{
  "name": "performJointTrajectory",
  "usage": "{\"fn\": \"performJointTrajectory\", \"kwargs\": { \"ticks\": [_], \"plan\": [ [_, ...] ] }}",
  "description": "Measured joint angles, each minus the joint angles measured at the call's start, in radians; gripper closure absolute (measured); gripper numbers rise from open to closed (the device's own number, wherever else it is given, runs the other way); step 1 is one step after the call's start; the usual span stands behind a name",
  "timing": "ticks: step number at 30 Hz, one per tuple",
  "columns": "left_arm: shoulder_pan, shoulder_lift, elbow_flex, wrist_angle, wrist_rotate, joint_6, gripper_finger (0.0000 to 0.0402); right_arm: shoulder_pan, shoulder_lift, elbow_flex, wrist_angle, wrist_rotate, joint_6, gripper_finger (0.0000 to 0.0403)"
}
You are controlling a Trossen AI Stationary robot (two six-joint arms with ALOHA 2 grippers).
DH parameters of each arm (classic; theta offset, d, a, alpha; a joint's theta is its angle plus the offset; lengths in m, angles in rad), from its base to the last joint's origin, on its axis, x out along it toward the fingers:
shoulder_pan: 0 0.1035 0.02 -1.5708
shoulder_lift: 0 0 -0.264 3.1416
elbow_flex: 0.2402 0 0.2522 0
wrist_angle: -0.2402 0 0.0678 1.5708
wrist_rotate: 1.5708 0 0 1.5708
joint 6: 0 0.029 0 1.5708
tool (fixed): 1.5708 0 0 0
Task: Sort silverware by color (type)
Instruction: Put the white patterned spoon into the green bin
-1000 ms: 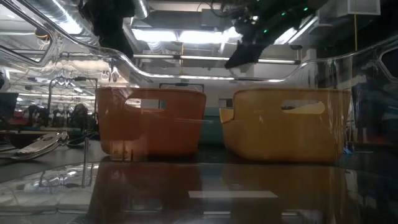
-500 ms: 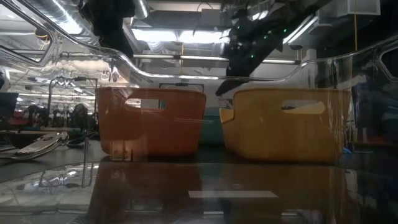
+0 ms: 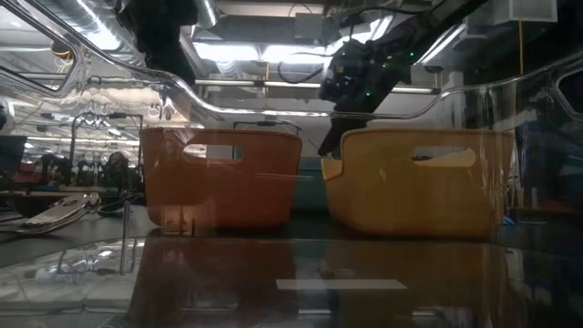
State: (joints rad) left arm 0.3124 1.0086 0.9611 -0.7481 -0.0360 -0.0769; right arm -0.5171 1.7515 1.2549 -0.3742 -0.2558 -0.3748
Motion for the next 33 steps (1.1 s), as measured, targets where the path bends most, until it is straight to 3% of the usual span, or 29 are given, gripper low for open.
{"fn": "performJointTrajectory", "kwargs": {
  "ticks": [13,28,33],
  "plan": [
    [0.000,0.000,0.000,0.000,0.000,0.000,0.0333,0.000,0.000,0.000,-0.119,0.000,-0.024,0.0402],
    [0.000,0.000,0.000,0.000,0.000,-0.001,0.0333,0.000,0.000,0.000,-0.107,0.000,-0.025,0.0402],
    [0.000,0.000,0.000,-0.005,0.000,-0.065,0.0333,0.000,0.000,0.000,-0.108,0.000,-0.024,0.0402]
  ]
}}
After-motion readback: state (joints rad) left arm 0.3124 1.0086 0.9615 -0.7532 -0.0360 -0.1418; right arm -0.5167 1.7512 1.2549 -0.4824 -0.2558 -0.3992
